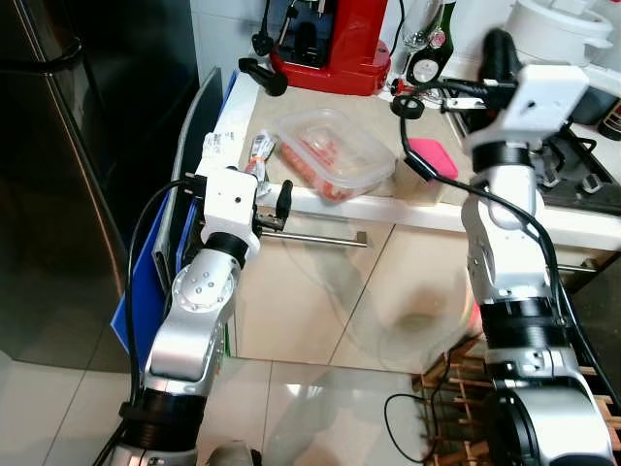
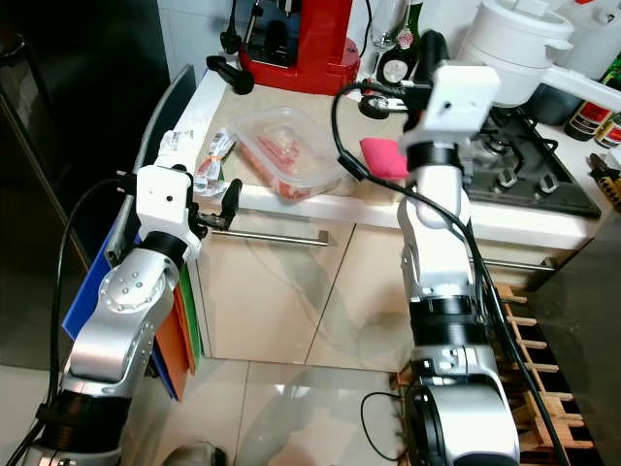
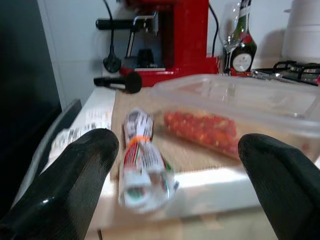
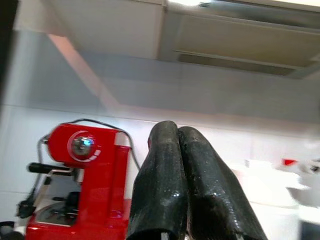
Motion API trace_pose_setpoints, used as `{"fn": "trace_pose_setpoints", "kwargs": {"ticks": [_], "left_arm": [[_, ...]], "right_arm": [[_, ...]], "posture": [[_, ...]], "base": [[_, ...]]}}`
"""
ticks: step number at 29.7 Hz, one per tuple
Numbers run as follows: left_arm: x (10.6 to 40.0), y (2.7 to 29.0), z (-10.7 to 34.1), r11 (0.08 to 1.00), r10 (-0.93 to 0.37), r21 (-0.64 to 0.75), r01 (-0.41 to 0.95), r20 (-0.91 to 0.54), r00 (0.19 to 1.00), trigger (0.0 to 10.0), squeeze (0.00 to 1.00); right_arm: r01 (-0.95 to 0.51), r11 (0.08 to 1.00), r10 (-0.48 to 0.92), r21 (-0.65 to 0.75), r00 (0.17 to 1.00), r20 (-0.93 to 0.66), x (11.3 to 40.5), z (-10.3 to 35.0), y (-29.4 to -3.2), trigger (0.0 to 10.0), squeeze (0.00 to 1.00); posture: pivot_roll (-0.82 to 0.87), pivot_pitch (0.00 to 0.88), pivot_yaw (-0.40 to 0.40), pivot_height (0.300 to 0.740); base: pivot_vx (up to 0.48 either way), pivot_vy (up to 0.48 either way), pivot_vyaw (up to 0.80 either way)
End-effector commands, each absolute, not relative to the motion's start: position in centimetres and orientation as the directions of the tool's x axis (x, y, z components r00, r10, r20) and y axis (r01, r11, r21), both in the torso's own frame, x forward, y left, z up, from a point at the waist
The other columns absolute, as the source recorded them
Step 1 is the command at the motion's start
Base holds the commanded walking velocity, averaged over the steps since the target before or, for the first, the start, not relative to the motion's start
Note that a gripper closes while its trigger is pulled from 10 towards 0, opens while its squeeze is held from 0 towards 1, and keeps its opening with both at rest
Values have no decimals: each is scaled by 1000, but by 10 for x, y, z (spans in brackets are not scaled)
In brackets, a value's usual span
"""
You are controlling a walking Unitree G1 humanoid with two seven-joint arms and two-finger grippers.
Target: Restocking fridge
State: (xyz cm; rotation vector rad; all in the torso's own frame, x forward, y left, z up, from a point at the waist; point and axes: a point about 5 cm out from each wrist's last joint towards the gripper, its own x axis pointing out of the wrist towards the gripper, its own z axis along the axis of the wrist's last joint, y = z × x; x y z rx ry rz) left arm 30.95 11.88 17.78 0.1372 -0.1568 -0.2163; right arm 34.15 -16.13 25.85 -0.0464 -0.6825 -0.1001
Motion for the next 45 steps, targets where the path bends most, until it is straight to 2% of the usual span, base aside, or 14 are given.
{"fn": "trace_pose_setpoints", "kwargs": {"ticks": [1,3,4,5,6,11,13,22,28,36,43,45], "left_arm": [[312,114,180,962,-252,150,230,148,956,10000,0],[314,113,180,959,-263,152,241,146,954,10000,0],[315,112,180,957,-269,154,246,147,952,10000,0],[315,112,180,957,-269,154,246,147,952,10000,0],[315,110,182,955,-274,158,251,152,950,10000,0],[314,111,181,956,-271,157,247,154,950,10000,0],[311,114,183,953,-270,184,241,154,950,10000,0],[319,113,180,930,-321,226,290,114,940,10000,0],[324,110,180,918,-349,236,318,105,931,10000,0],[345,100,194,838,-503,294,460,85,860,10000,0],[345,94,186,858,-492,213,468,77,867,10000,0],[340,91,179,889,-455,104,445,103,885,10000,0]], "right_arm": [[141,990,-110,2,760,641,339,262,-167,0,0],[118,993,-90,-5,781,618,340,257,-162,0,0],[101,995,-68,-21,796,601,341,254,-158,2941,0],[101,995,-68,-21,796,601,341,254,-158,2941,0],[72,997,-36,-41,827,561,342,248,-152,10000,0],[99,995,-100,25,881,462,338,224,-156,10000,0],[135,991,-116,-14,897,427,324,200,-163,10000,0],[184,979,-149,-84,936,318,299,162,-165,10000,0],[212,973,-175,-96,938,300,296,158,-167,10000,0],[250,960,-203,-124,930,307,284,153,-173,10000,0],[234,961,-175,-151,929,326,283,157,-169,10000,0],[210,961,-138,-178,927,350,287,164,-167,10000,0]], "posture": [[90,0,-53,740],[87,0,-46,740],[87,0,-43,740],[87,0,-43,740],[89,0,-47,740],[99,0,-54,740],[100,0,-52,740],[69,0,-25,740],[49,0,-21,740],[-42,0,63,740],[-65,0,59,740],[-55,0,35,740]], "base": [[0,0,0],[0,0,0],[0,0,0],[0,0,0],[0,0,0],[0,0,0],[0,0,0],[0,0,0],[0,0,0],[0,0,0],[0,0,0],[0,0,0]]}}
